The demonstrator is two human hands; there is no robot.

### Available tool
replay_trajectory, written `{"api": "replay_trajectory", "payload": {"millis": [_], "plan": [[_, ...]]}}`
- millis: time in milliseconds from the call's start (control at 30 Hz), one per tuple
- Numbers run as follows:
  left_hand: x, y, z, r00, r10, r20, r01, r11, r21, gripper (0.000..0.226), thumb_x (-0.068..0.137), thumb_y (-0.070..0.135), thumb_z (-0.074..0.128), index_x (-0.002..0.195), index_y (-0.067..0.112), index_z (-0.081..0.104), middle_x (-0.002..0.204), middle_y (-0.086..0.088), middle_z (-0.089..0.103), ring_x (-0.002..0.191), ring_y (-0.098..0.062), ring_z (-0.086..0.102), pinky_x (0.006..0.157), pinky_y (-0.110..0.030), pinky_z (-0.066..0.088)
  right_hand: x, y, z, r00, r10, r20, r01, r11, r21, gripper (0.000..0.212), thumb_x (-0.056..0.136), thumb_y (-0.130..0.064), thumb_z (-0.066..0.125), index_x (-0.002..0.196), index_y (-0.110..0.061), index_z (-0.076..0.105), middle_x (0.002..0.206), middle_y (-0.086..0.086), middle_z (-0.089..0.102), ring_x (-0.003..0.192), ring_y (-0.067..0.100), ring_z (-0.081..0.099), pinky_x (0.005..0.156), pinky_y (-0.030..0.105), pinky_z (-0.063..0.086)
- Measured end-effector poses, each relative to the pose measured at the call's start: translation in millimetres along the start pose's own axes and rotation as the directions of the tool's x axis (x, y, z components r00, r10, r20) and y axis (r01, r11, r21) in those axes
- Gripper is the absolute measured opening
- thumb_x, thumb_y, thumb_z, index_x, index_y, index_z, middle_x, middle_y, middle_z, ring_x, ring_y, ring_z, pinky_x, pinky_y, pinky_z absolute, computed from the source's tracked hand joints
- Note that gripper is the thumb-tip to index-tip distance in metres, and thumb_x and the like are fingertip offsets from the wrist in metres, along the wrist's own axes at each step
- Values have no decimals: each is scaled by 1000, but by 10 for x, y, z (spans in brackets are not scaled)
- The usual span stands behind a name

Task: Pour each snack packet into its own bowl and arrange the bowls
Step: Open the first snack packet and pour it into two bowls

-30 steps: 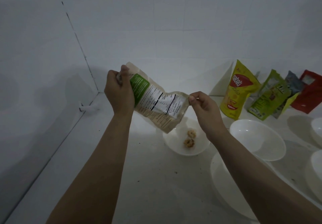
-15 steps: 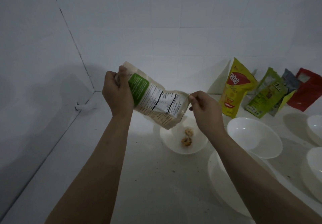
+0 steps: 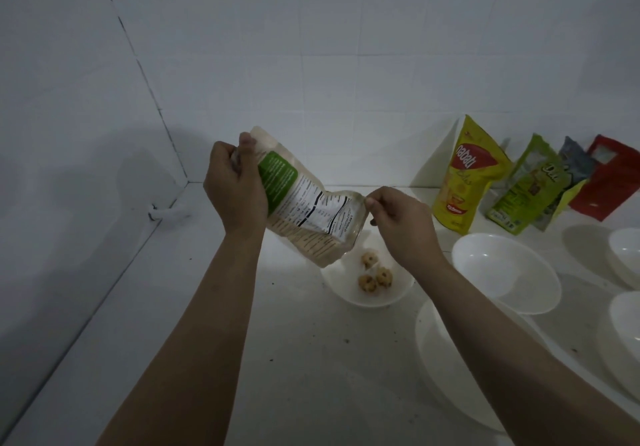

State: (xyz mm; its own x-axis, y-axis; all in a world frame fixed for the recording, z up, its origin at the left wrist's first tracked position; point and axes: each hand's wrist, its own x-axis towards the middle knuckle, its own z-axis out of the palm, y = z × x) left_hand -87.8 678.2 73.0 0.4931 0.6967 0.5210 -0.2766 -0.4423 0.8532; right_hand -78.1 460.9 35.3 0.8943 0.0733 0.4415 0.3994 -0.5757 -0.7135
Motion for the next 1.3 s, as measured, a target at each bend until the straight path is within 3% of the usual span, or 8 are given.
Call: {"api": "replay_trajectory", "payload": {"millis": [200, 367, 533, 800, 933, 1033, 1167, 1300], "plan": [[-3, -29, 1, 1000, -21, -1, 20, 999, -29, 38, 99, 42, 48, 69, 21, 38, 64, 10, 41, 54, 1, 41, 55, -19, 37, -11, -6, 13, 1000, 14, -24, -14, 999, 38, 18, 98, -17, 55, 83, -12, 64, 71, -2, 69, 66, -2, 65, 59, 7, 39], [-33, 16, 37, 1000, -29, 9, 29, 999, -36, 39, 99, 42, 48, 68, 23, 35, 64, 9, 42, 56, -1, 42, 57, -23, 39, -4, 38, -4, 998, 44, -41, -42, 998, 44, 20, 100, -20, 52, 84, -13, 60, 73, -2, 68, 67, 3, 65, 58, 9, 39], [-38, 59, 58, 1000, -1, 12, 2, 1000, -21, 38, 99, 44, 47, 69, 23, 37, 63, 8, 44, 59, -8, 47, 58, -30, 43, -19, 40, -7, 998, 57, -26, -54, 993, 108, 19, 100, -18, 51, 84, -11, 59, 74, -4, 69, 65, -5, 64, 58, 8, 40], [-11, 70, -28, 1000, -4, 15, 5, 1000, -11, 39, 100, 39, 48, 66, 25, 33, 62, 10, 40, 53, 3, 43, 53, -12, 34, -17, -21, -2, 999, 48, 22, -50, 991, 126, 18, 100, -18, 52, 85, -11, 59, 76, -7, 66, 65, -3, 65, 60, 9, 41], [-19, 67, -56, 1000, -21, 23, 21, 1000, -1, 39, 99, 42, 47, 67, 24, 34, 63, 10, 41, 56, 1, 43, 56, -18, 38, -12, -67, 0, 998, 43, 45, -49, 990, 129, 17, 99, -14, 51, 85, -10, 59, 73, -5, 68, 66, -6, 63, 60, 6, 39], [-29, 40, -68, 998, -61, 22, 61, 998, -24, 39, 99, 43, 47, 72, 16, 41, 65, 7, 43, 57, -4, 43, 57, -22, 40, 2, -84, 0, 996, 55, 65, -63, 989, 132, 18, 100, -15, 51, 83, -13, 58, 72, -10, 66, 70, -4, 62, 66, 17, 46], [-42, 53, -87, 995, -91, 47, 92, 995, -38, 40, 98, 48, 45, 69, 21, 37, 67, 3, 47, 62, -12, 49, 60, -33, 45, 30, -80, 0, 994, 99, 46, -106, 976, 191, 18, 100, -20, 51, 83, -16, 59, 78, -1, 68, 82, 23, 66, 79, 45, 56], [-48, 122, -105, 995, -83, 62, 85, 996, -28, 40, 100, 46, 43, 68, 23, 36, 66, 6, 46, 62, -11, 49, 59, -31, 45, 49, -76, -38, 986, 168, 23, -169, 963, 212, 19, 100, -23, 51, 85, -16, 60, 83, 4, 69, 85, 27, 66, 80, 50, 54]]}}
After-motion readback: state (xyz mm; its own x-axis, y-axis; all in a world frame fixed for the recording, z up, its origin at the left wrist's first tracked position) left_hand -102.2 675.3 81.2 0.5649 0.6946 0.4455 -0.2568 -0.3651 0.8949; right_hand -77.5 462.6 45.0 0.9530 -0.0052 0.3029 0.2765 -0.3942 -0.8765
